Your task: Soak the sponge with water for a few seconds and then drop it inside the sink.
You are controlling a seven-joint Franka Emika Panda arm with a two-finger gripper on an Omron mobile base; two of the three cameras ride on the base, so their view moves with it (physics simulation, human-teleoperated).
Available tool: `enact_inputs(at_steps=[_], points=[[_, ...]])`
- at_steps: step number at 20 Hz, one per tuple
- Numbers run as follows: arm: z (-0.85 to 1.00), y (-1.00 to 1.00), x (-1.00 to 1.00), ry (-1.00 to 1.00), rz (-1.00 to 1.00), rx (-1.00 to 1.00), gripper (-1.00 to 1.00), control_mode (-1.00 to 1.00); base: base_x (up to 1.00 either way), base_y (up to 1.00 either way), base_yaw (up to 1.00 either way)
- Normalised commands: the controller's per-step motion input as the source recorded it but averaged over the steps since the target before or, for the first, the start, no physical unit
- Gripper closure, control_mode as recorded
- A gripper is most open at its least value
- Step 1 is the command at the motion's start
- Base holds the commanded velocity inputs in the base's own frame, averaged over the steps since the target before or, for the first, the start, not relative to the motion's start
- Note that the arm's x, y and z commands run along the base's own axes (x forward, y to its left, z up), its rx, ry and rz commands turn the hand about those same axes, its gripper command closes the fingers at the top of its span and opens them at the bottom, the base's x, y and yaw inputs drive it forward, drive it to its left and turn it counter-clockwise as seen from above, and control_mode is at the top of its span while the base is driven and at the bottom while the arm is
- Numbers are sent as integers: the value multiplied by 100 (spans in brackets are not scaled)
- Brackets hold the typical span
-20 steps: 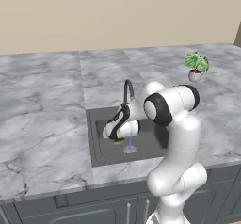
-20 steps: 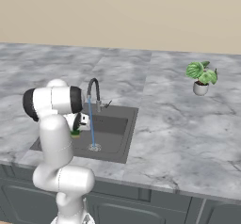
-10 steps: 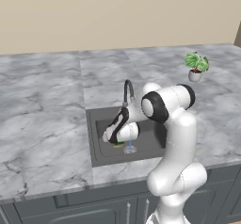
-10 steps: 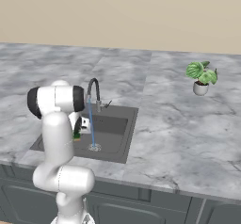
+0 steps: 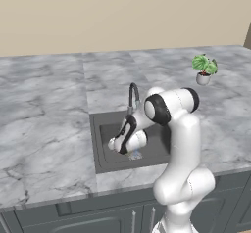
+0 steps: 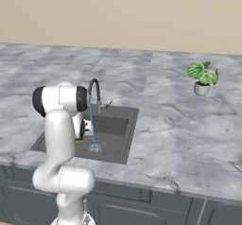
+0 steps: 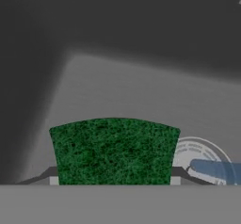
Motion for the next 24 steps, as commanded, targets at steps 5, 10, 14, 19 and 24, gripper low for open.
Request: enact_inputs(at_steps=[5, 10, 14, 19, 24], points=[[-5, 11, 1, -5, -2, -3, 100, -100, 0, 0, 0], [-6, 18, 0, -6, -2, -2, 100, -100, 0, 0, 0], [-25, 15, 0, -4, -2, -2, 100, -100, 0, 0, 0], [-25, 4, 0, -1, -3, -2, 100, -100, 0, 0, 0], [-24, 0, 0, 0, -2, -3, 100, -100, 0, 0, 0]])
